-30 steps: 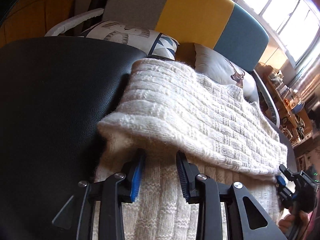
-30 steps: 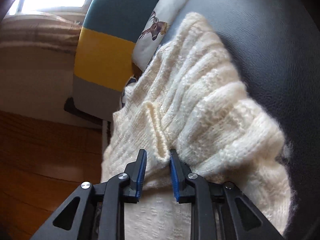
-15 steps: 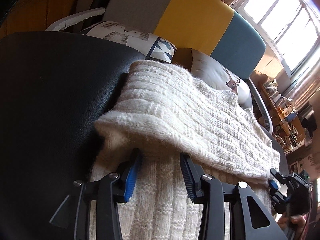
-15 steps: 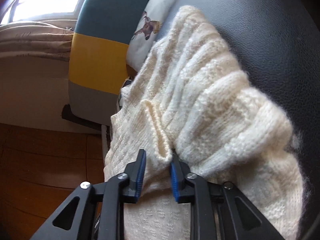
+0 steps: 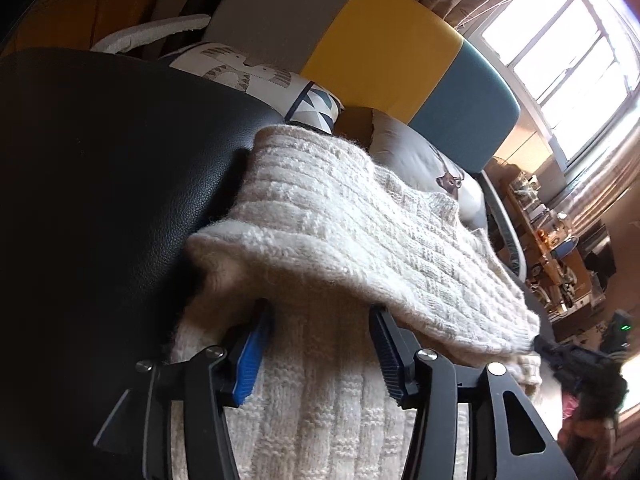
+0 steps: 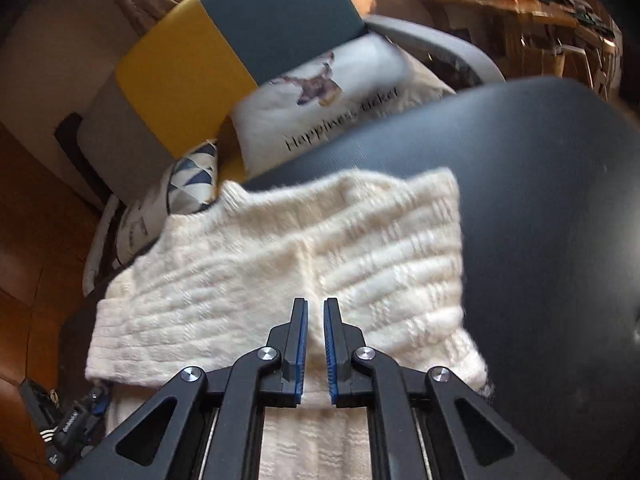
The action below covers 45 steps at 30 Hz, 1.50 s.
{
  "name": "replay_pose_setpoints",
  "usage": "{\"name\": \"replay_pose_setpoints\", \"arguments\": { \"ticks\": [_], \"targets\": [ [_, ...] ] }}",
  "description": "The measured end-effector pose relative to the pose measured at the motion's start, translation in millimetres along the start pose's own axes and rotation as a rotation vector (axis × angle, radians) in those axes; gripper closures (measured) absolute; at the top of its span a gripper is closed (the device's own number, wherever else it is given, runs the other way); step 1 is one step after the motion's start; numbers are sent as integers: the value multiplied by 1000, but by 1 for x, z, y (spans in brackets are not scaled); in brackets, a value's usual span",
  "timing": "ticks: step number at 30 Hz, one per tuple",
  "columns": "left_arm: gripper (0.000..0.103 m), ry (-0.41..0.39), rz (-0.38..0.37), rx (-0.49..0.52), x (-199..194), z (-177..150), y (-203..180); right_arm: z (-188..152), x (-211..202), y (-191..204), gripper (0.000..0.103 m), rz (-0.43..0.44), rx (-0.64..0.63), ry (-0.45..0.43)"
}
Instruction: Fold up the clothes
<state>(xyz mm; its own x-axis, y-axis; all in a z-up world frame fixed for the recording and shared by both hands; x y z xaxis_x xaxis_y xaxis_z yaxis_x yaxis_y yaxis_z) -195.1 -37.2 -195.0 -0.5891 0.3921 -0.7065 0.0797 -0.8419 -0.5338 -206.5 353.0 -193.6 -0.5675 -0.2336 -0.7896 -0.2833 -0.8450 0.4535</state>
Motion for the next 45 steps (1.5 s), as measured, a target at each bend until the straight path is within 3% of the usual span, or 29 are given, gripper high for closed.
{"name": "replay_pose_setpoints", "arguments": {
  "ticks": [2,3,5,7,10,15,19,20,21,25,27,29,33,42,45],
  "targets": [
    [36,24,-91,-97,-3,3,9,-13,4,-13,98,27,42,-9],
    [36,36,-133,-162,-5,5,16,-13,1,-17,98,81,90,-24],
    [36,59,-202,-267,-6,8,27,-13,-6,-24,91,269,236,-37],
    [36,72,-220,-296,-5,10,30,-18,-10,-32,80,429,390,-37],
    [36,72,-202,-276,-4,10,26,-27,-7,-27,77,515,469,-5],
    [36,71,-173,-243,-1,9,18,-29,16,-16,77,473,515,35],
    [36,73,-155,-223,3,9,14,-24,29,-8,77,447,539,5],
    [36,75,-153,-223,3,9,13,-22,30,-4,80,438,521,-5],
    [36,76,-150,-226,4,9,12,-21,31,-1,91,430,504,-15],
    [38,93,-150,-283,3,13,16,1,5,31,94,226,216,-78],
    [39,94,-175,-341,-1,15,18,16,-18,50,94,113,44,-128],
    [39,86,-225,-425,-7,18,23,25,-34,57,94,49,-43,-154],
    [39,73,-293,-566,-19,17,33,28,-41,57,94,36,-88,-139],
    [38,98,-341,-619,-10,21,17,39,-48,76,94,142,-81,-134],
    [38,61,-240,-570,2,32,15,43,-62,86,94,160,-113,-152]
  ]
}}
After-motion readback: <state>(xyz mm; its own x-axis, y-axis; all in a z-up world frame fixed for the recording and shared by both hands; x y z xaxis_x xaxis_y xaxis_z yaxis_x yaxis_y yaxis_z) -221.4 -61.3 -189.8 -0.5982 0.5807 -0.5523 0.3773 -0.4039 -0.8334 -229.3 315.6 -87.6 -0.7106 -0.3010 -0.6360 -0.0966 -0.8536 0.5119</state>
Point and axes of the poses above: each gripper's, at about its wrist camera, not at the fingertips, and x roughly the way its jaws point, y to its left, z to its top, the point moved 6 cm from there along x, roughly the way its jaws point, and after that the axes turned 2 degrees about z, right-handed, at the moved point
